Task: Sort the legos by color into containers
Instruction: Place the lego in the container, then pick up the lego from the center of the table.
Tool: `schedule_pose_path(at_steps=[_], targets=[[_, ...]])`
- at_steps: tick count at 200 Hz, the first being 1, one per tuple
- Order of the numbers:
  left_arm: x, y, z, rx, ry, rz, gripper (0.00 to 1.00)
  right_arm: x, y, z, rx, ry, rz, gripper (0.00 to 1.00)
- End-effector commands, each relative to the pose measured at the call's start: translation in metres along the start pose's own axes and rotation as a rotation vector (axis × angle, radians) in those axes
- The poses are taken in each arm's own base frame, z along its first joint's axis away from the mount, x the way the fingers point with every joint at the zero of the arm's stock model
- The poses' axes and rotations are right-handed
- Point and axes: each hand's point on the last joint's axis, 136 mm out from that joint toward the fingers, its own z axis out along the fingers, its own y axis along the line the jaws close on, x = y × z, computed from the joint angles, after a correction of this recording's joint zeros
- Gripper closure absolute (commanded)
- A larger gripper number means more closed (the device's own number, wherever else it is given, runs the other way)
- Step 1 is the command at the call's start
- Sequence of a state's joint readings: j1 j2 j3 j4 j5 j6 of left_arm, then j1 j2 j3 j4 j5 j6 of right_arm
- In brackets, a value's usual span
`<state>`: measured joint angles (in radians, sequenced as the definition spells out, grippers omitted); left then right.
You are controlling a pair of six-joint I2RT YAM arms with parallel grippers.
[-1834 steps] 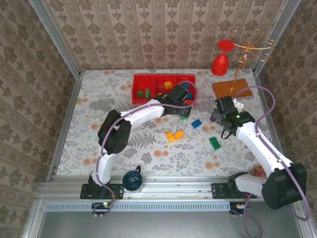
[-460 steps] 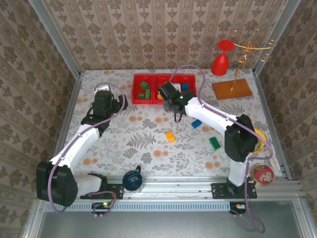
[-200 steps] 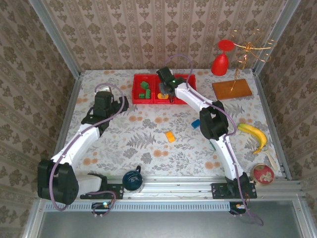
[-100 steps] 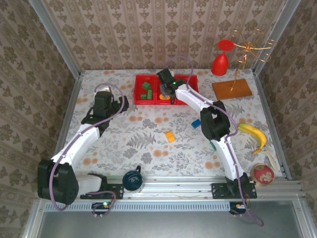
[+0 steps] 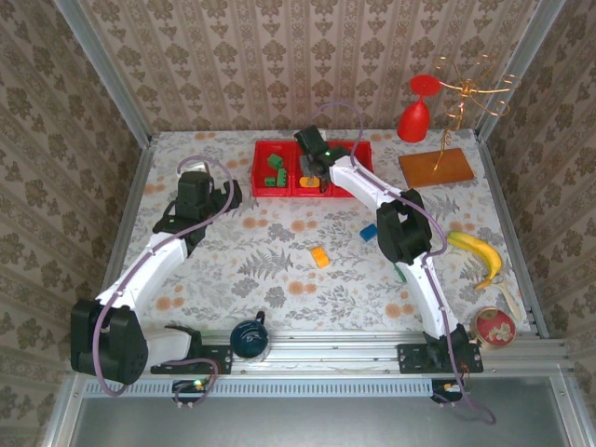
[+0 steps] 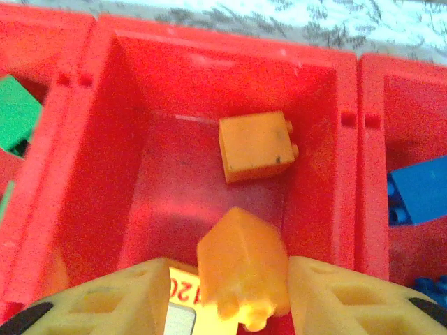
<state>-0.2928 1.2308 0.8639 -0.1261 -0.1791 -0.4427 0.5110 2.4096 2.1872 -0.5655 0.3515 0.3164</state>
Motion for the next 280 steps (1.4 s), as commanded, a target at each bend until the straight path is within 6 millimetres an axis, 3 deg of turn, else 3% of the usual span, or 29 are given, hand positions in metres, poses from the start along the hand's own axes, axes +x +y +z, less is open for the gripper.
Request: schedule_pose_path(at_steps=[1,55,99,129,142,146,168,246,280], targets=[[0.0,0.0,0.003,0.006,0.003,-0.019,0.0,-0.01,0.003,0.001,-0.01,-0.009,0.0,0.51],[0.004,-0.005,0.0,0.027,0.015,0.011,0.0,-0.028,0.002,-0.017,-0.012,-0.037,-0.005,0.47],[0.017,-0.027,-0.004,0.075,0.044,0.07,0.0,-0.036,-0.009,-0.055,-0.011,-0.049,0.034,0.39],[0.032,-0.048,-0.009,0.119,0.079,0.122,0.0,-0.025,-0.025,-0.084,0.006,-0.037,0.085,0.33],[0.038,-0.052,-0.01,0.128,0.09,0.139,0.0,-0.016,-0.034,-0.095,0.014,-0.031,0.111,0.3],[0.045,-0.063,-0.013,0.155,0.103,0.163,0.0,-0.013,-0.037,-0.099,0.016,-0.03,0.12,0.29],[0.063,-0.081,-0.017,0.202,0.134,0.225,0.0,0.01,-0.054,-0.117,0.041,-0.005,0.16,0.22],[0.143,-0.14,-0.021,0.28,0.321,0.388,0.0,0.119,-0.122,-0.163,0.166,0.107,0.254,0.0],[0.176,-0.167,-0.015,0.279,0.414,0.481,0.0,0.152,-0.147,-0.178,0.22,0.139,0.283,0.0]])
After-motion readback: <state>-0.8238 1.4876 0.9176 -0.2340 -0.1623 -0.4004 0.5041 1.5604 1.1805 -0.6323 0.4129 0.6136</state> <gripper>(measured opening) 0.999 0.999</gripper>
